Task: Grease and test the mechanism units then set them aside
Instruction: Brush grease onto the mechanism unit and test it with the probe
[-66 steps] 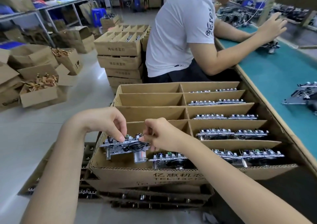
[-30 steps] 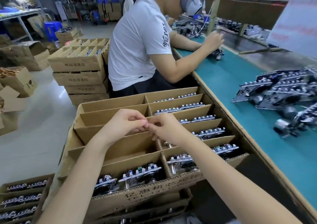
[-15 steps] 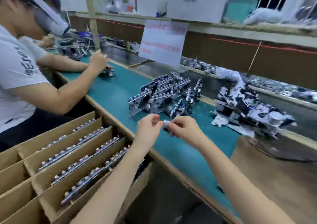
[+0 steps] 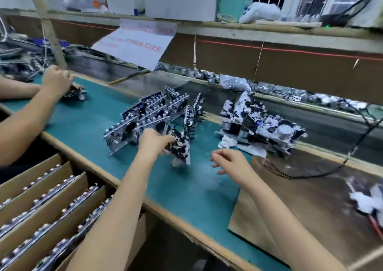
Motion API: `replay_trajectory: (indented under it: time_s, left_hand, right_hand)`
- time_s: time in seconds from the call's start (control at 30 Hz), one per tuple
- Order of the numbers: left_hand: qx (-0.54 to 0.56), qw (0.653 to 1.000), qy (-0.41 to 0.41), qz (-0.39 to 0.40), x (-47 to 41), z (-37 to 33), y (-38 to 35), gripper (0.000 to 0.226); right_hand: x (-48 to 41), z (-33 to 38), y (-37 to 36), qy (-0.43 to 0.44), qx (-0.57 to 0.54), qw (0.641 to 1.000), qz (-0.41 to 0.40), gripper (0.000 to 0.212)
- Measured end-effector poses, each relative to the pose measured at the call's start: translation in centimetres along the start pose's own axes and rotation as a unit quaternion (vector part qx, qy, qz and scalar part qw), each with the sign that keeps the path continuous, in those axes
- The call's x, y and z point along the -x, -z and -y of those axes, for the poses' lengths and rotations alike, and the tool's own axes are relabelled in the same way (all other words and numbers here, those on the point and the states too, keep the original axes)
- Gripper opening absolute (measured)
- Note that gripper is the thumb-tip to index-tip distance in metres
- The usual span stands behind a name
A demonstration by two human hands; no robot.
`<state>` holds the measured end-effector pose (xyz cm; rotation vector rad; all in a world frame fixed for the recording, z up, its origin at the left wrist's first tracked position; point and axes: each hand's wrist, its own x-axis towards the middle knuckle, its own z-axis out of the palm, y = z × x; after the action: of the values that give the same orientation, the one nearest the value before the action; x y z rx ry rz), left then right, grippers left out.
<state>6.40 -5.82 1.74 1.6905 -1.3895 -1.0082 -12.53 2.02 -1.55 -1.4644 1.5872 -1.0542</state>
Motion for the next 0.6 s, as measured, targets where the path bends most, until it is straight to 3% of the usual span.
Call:
replay_trajectory:
  time_s: [0.03, 0.1, 0.17, 0.27, 0.33, 0.4, 0.47, 0.5, 0.6]
  left_hand:
    - [0.138, 0.989, 0.045, 0.021, 0.5, 0.3, 0.2, 0.034]
    - [0.355, 0.924, 0.122, 0.077, 1.4, 0.7, -0.4, 0.020]
    - [0.473, 0.859, 0.161, 0.112, 2.5, 0.9, -1.9, 0.018]
    - [0.566, 0.786, 0.195, 0.154, 4.3, 0.7, -3.9, 0.017]
    - [0.537, 0.791, 0.194, 0.219, 5.4, 1.0, -4.9, 0.023]
    - [0.424, 0.848, 0.178, 0.265, 5.9, 1.6, -6.2, 0.035]
    - [0.349, 0.894, 0.142, 0.244, 5.9, 2.3, -7.5, 0.039]
    - [0.354, 0.899, 0.119, 0.231, 5.8, 2.6, -8.0, 0.036]
    - [0.461, 0.834, 0.100, 0.287, 5.5, 3.5, -8.9, 0.034]
  right_hand:
    - [0.1, 0.0, -0.1, -0.012, -0.026, 1.000, 0.008, 0.011]
    - [0.3, 0.0, -0.3, -0.027, -0.065, 0.997, 0.041, 0.028]
    - [0.5, -0.1, -0.8, -0.008, -0.106, 0.993, 0.050, 0.038]
    - [1.0, 0.2, -1.0, 0.057, -0.195, 0.979, -0.016, 0.028]
    - [1.3, 0.7, 0.0, 0.089, -0.245, 0.962, -0.079, 0.022]
    - [1.5, 1.0, 1.8, 0.091, -0.294, 0.946, -0.104, 0.019]
    - [2.0, 1.0, 3.7, 0.070, -0.347, 0.932, -0.075, 0.013]
    - [2.2, 0.8, 4.6, 0.057, -0.374, 0.924, -0.051, 0.009]
    - [3.0, 0.6, 6.2, 0.011, -0.412, 0.911, -0.003, 0.020]
